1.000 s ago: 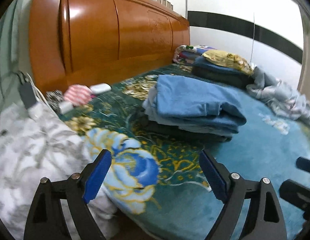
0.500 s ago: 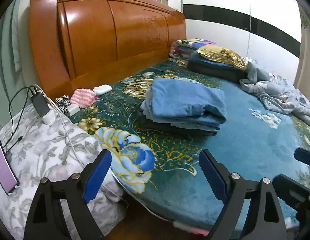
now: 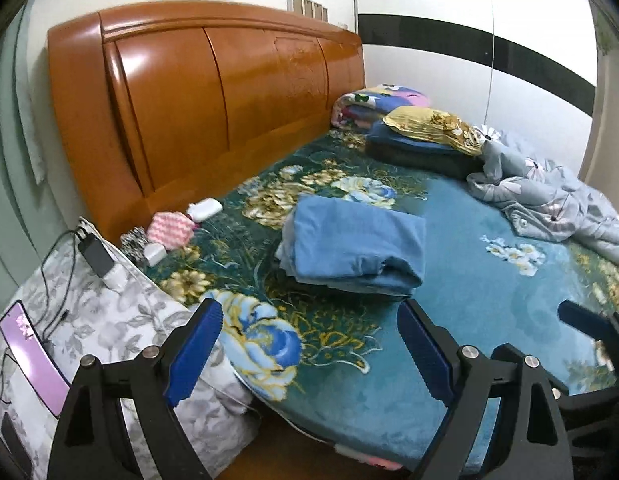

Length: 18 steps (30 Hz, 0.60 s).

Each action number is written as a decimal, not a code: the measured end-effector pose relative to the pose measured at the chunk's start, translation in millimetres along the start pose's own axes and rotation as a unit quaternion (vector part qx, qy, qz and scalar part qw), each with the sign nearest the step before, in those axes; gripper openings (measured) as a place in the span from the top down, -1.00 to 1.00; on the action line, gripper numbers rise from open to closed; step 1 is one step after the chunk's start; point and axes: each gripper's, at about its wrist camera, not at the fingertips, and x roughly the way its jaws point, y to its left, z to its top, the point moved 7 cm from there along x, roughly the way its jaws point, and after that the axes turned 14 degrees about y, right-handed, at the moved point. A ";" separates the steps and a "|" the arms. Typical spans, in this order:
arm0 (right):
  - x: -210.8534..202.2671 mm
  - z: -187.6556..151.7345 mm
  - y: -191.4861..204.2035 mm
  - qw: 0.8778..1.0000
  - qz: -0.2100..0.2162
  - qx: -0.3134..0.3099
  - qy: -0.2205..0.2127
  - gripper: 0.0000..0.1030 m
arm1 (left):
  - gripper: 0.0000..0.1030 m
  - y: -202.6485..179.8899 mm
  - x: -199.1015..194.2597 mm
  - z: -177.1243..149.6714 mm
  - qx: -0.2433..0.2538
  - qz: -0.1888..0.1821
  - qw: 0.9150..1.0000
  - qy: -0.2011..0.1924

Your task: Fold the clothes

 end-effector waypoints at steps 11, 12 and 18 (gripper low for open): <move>-14.3 6.8 -2.5 1.000 -0.007 -0.004 -0.015 -1.00 | -0.75 0.4 15.1 -8.4 -0.018 0.023 0.999 0.034; -14.4 6.5 -2.7 1.000 -0.008 -0.004 -0.014 -1.00 | -0.75 0.3 16.7 -9.4 -0.019 0.020 0.999 0.037; -14.9 4.0 -3.5 1.000 -0.005 -0.004 -0.013 -1.00 | -0.75 -1.0 16.7 -10.8 -0.020 0.015 0.999 0.040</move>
